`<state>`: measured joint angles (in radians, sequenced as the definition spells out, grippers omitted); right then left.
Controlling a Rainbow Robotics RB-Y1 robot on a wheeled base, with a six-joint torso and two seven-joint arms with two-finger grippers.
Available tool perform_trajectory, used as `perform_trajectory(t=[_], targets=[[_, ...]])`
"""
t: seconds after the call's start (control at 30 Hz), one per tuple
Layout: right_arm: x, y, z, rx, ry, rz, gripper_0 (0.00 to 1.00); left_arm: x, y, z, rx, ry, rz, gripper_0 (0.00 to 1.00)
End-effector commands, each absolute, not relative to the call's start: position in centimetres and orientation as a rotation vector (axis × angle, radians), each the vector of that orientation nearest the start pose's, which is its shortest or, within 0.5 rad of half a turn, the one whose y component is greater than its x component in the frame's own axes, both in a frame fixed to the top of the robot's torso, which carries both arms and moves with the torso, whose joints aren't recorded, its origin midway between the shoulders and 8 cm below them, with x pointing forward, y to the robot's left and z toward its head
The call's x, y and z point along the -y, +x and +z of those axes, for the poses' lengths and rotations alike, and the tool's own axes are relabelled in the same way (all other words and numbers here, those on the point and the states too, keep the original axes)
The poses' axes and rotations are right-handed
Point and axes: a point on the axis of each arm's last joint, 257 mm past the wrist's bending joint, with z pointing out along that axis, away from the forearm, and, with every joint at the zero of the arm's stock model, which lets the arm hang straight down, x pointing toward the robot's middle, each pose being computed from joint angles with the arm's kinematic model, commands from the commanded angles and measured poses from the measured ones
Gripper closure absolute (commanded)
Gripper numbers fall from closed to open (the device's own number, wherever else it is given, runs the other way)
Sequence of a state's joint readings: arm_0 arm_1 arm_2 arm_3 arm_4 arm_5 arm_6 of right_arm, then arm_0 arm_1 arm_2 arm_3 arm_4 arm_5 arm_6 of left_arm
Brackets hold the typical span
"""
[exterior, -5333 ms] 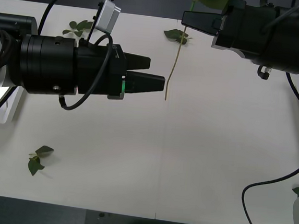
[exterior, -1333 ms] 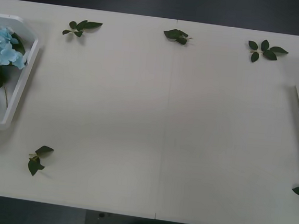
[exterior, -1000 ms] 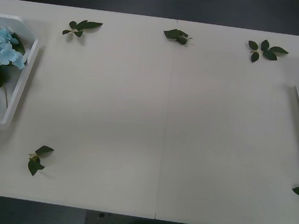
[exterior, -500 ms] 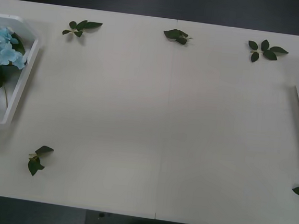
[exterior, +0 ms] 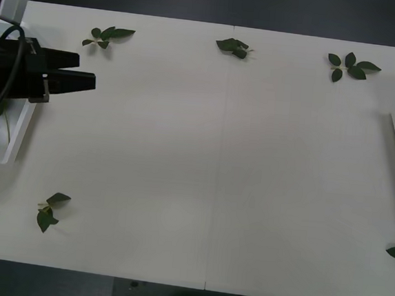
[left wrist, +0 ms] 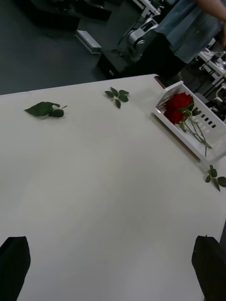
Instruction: Put the red flowers into the right box and the blue flowers into the left box
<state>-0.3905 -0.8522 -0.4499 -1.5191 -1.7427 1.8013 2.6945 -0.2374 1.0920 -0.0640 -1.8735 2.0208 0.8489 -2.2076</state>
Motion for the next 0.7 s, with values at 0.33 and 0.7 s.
perform_trajectory(t=[0.33, 0.7], targets=[[30.2, 40.5, -4.1, -1.639, -1.375, 0.554, 0.00, -11.2, 42.4, -3.1, -1.676, 0.963, -0.892, 0.00], [30.2, 40.5, -4.1, -1.639, -1.375, 0.554, 0.00, -7.2, 37.6, -4.4, -1.651, 1.086, -1.002, 0.00]])
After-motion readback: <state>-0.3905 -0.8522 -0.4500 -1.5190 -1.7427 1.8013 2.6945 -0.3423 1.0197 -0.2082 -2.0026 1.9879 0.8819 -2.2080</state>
